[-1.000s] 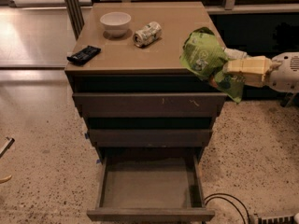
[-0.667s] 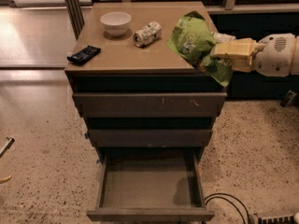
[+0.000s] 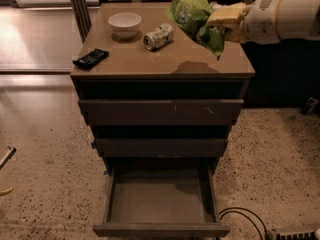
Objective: Pick green rice chip bag from bottom drawer and place on counter
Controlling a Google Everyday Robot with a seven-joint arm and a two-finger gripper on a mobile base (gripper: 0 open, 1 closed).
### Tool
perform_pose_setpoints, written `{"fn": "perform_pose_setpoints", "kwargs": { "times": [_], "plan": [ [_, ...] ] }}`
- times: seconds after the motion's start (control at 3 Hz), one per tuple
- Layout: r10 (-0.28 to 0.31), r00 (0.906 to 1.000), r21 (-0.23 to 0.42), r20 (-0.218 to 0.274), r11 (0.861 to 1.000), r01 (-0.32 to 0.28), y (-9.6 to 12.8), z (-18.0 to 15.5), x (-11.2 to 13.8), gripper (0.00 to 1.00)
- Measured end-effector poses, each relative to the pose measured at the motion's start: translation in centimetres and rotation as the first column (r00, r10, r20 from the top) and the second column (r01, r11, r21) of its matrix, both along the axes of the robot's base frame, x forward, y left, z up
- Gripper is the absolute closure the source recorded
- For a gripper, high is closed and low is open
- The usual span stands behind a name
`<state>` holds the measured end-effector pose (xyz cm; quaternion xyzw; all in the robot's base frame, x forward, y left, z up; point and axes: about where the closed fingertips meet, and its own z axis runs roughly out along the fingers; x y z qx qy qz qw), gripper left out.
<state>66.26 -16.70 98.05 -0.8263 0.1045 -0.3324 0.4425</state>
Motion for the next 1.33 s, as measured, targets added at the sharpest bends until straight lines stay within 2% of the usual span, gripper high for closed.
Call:
{"fn": "perform_pose_setpoints", "kwargs": {
  "times": [0.33,0.67,1.33],
  "plan": [
    [-0.027,0.9989,-0.058,-0.039,0.998,0.025,2.5,-0.3,3.2,1.0],
    [-0.033,0.9963,-0.106,-0.079,0.994,0.024,4.5,-1.6,5.8,1.0],
    [-0.018,0.9875,-0.164,-0.156,0.986,-0.008,7.0,-5.9,8.9,1.0]
  ]
}}
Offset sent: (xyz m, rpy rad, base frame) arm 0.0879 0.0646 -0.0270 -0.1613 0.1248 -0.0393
